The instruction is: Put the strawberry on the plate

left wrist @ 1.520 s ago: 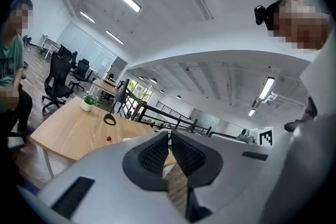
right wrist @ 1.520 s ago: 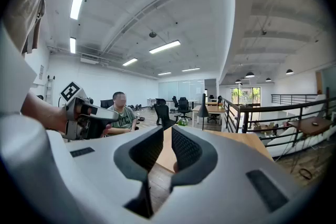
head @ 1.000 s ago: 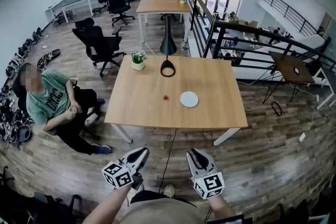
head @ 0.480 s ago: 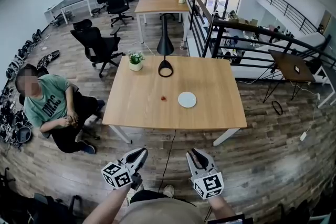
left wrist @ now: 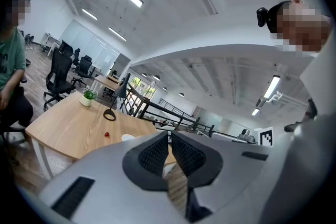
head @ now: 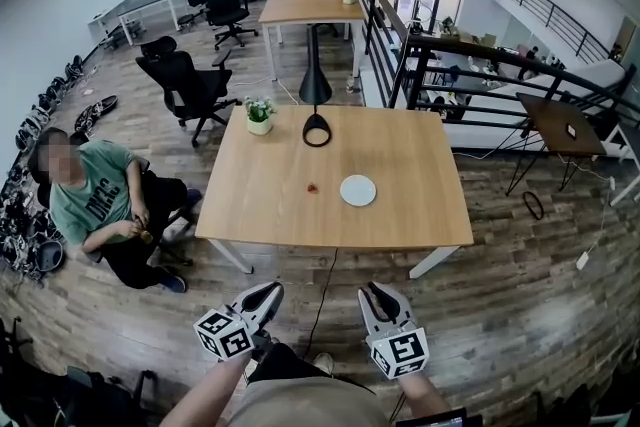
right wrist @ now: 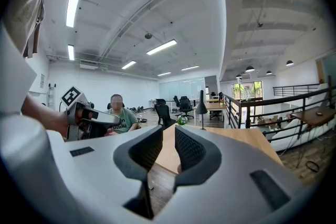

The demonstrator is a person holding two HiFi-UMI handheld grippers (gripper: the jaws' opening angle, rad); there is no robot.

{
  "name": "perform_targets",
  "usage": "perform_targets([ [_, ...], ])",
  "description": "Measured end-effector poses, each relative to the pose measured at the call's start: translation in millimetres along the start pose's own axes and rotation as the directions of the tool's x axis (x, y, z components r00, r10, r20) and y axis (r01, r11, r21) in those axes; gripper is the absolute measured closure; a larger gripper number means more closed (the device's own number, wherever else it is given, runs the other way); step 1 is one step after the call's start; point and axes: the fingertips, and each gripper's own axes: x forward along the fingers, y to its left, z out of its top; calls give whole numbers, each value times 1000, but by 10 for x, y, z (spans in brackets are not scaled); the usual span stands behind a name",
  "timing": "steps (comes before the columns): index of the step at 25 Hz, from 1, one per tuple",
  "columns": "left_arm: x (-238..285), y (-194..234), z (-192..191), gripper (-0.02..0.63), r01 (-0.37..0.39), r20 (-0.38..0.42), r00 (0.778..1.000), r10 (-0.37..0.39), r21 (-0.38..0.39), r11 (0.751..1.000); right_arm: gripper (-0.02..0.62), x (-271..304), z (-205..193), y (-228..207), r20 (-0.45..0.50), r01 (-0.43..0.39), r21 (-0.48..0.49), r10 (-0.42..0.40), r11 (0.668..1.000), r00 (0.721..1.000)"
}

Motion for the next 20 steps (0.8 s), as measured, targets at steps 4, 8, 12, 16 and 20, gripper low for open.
perform_targets([
  [4,22,74,-31,602,-13,-5,1000,13,-13,1000,537,70,-38,-33,-10,-8,-4,8,1000,1000],
  [8,46,183,-22,603,-21,-12,1000,21,-28,999,537,181,-70,-81,-37,-4,-1,4,1000,999],
  [12,120,350,-2,601,-26,-18,1000,25,-48,998,538,341,-109,-154,-50,4,2,-3,1000,999],
  [16,271,591,70,601,-25,-25,999,24,-63,998,537,592,-130,-249,-72,11,4,-10,1000,997],
  [20,445,868,221,603,-24,-37,999,21,-71,997,538,901,-124,-333,-88,19,6,-18,1000,996],
])
